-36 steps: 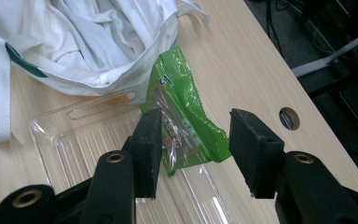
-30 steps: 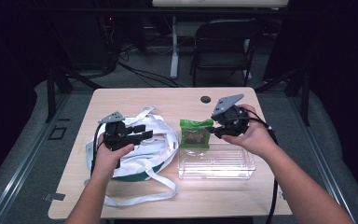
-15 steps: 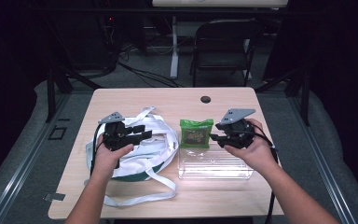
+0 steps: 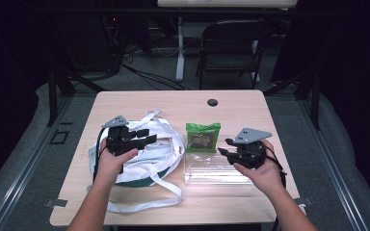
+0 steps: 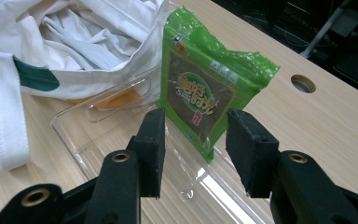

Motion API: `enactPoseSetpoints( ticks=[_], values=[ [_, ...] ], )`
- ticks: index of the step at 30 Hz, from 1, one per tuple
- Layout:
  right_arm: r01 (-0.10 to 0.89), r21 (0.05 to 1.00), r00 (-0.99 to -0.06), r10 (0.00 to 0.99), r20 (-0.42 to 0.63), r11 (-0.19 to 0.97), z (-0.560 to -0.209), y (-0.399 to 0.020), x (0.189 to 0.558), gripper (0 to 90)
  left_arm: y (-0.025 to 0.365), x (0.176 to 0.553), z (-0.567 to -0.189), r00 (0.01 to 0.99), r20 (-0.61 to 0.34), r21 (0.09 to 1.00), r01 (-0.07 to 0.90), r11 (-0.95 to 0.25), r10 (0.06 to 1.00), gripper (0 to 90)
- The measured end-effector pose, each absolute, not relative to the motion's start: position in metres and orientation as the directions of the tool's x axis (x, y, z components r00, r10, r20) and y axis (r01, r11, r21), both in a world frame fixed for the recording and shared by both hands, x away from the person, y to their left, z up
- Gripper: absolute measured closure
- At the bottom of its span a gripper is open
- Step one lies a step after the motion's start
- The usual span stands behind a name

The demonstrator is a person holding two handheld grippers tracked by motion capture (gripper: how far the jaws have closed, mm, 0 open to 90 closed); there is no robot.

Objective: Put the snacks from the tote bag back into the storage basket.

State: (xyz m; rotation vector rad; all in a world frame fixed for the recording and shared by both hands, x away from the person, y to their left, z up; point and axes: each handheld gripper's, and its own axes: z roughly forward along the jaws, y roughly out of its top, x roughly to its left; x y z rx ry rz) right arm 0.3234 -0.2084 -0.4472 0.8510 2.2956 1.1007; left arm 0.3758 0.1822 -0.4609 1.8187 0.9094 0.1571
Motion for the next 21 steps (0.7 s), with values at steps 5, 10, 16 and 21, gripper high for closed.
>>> enactPoseSetpoints(
  ticks=[5, 10, 16, 21],
  values=[
    [0.322, 0.819, -0.692, 0.708, -0.139, 0.476, -0.455, -0.213, 0.312, 56.7, 0.183, 0.376, -0.461, 0.698, -0.299, 0.845, 0.51, -0.16, 0.65, 49.8],
    [0.315, 0.847, -0.678, 0.726, -0.115, 0.429, -0.462, -0.218, 0.302, 56.2, 0.183, 0.375, -0.461, 0.693, -0.285, 0.845, 0.507, -0.168, 0.662, 49.8],
    [0.312, 0.883, -0.663, 0.746, -0.063, 0.351, -0.471, -0.226, 0.293, 55.8, 0.184, 0.375, -0.462, 0.689, -0.288, 0.845, 0.509, -0.163, 0.665, 49.8],
    [0.324, 0.888, -0.649, 0.76, -0.042, 0.326, -0.478, -0.233, 0.29, 55.4, 0.185, 0.376, -0.462, 0.689, -0.285, 0.845, 0.509, -0.164, 0.667, 49.8]
  ],
)
